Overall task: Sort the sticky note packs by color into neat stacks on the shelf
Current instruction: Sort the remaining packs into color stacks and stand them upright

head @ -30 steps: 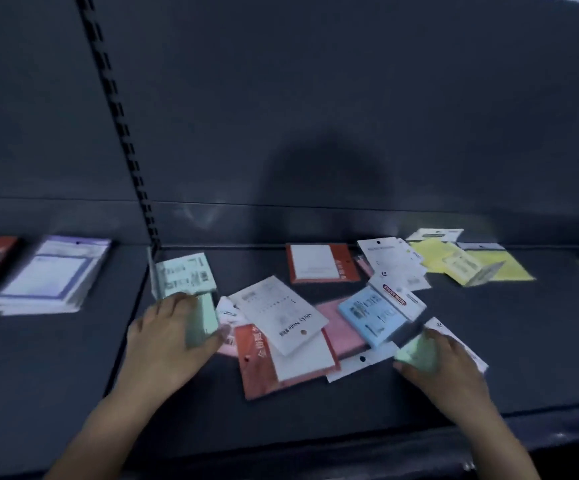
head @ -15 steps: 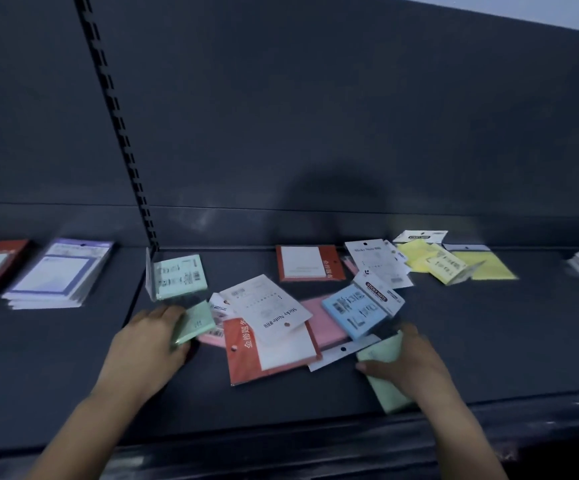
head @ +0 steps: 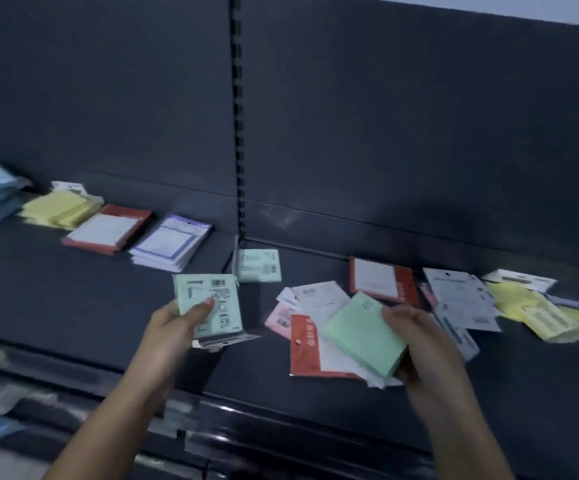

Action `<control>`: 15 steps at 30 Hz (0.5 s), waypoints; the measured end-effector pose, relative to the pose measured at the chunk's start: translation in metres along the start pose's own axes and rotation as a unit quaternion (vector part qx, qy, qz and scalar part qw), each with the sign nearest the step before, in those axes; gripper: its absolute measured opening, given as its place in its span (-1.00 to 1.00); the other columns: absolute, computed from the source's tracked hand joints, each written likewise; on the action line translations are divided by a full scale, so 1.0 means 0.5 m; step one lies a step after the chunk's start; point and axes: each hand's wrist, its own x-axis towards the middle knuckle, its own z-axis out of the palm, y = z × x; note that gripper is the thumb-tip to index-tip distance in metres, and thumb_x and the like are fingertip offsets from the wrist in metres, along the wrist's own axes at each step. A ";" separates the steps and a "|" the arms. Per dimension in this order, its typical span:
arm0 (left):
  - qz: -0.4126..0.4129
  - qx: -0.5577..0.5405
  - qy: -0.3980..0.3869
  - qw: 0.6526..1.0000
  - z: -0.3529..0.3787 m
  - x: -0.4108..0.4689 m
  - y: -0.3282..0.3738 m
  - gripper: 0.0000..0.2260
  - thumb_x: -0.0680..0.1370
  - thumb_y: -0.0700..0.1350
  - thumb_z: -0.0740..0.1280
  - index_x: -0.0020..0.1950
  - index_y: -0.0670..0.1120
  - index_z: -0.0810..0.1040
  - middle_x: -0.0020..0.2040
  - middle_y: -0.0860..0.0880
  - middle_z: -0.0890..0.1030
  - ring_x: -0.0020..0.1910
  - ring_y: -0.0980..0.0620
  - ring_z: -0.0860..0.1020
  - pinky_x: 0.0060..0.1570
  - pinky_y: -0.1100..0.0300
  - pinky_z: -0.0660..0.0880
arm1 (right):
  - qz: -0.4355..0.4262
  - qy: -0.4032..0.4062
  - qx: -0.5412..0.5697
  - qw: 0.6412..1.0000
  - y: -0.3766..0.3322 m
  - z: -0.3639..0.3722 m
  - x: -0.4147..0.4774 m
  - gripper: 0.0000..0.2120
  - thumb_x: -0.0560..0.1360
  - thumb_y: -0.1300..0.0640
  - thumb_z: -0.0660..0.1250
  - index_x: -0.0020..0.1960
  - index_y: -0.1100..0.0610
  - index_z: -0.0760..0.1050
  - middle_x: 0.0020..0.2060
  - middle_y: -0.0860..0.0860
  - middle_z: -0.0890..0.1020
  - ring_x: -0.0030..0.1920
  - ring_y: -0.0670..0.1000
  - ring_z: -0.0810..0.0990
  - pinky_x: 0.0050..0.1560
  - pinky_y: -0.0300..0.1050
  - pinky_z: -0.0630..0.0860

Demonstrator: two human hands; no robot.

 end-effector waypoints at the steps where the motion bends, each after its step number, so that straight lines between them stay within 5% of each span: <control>1: -0.016 -0.008 0.006 1.000 -0.014 -0.008 0.000 -0.88 0.55 -0.23 0.27 -0.01 -0.21 0.59 -0.13 -0.16 0.68 -0.21 -0.10 0.62 -0.34 0.13 0.56 | 0.024 -0.034 0.012 0.999 0.012 0.025 0.001 -0.96 0.51 0.24 0.28 -0.12 0.14 0.46 -0.25 0.11 0.60 -0.30 0.08 0.54 -0.48 -0.22 0.42; 4: -0.053 -0.015 0.006 0.998 -0.066 -0.030 0.000 -0.81 0.54 -0.35 0.18 -0.01 -0.18 0.57 -0.10 -0.14 0.68 -0.19 -0.07 0.62 -0.44 0.24 0.55 | 0.076 -0.155 0.026 0.985 0.048 0.106 -0.004 -0.82 0.48 0.26 0.29 0.08 0.20 0.50 -0.25 0.14 0.67 -0.29 0.14 0.57 -0.30 -0.07 0.39; 8: -0.060 -0.033 0.001 0.998 -0.163 -0.050 -0.008 -0.73 0.51 -0.42 0.18 0.13 -0.21 0.53 -0.03 -0.15 0.69 -0.12 -0.06 0.66 -0.32 0.22 0.58 | 0.112 -0.284 0.026 0.952 0.076 0.224 -0.035 -0.68 0.39 0.27 0.34 0.14 0.20 0.50 -0.26 0.15 0.67 -0.43 0.06 0.57 -0.56 -0.20 0.40; 13: -0.018 -0.076 0.018 0.997 -0.310 -0.065 -0.002 -0.47 0.40 -0.41 0.36 0.34 -0.18 0.34 0.08 -0.17 0.65 -0.03 -0.12 0.65 -0.21 0.16 0.59 | 0.136 -0.367 0.042 0.919 0.109 0.382 -0.074 -0.77 0.46 0.32 0.29 0.11 0.28 0.54 -0.20 0.13 0.68 -0.33 0.03 0.64 -0.41 -0.18 0.56; 15: 0.012 -0.067 0.043 0.997 -0.369 -0.071 0.007 -0.32 0.43 -0.45 0.34 0.44 0.00 0.20 0.04 -0.06 0.67 -0.03 -0.05 0.66 -0.21 0.16 0.59 | 0.145 -0.377 0.055 0.913 0.124 0.447 -0.089 -0.80 0.45 0.33 0.29 0.06 0.32 0.55 -0.19 0.14 0.69 -0.26 0.02 0.67 -0.34 -0.18 0.59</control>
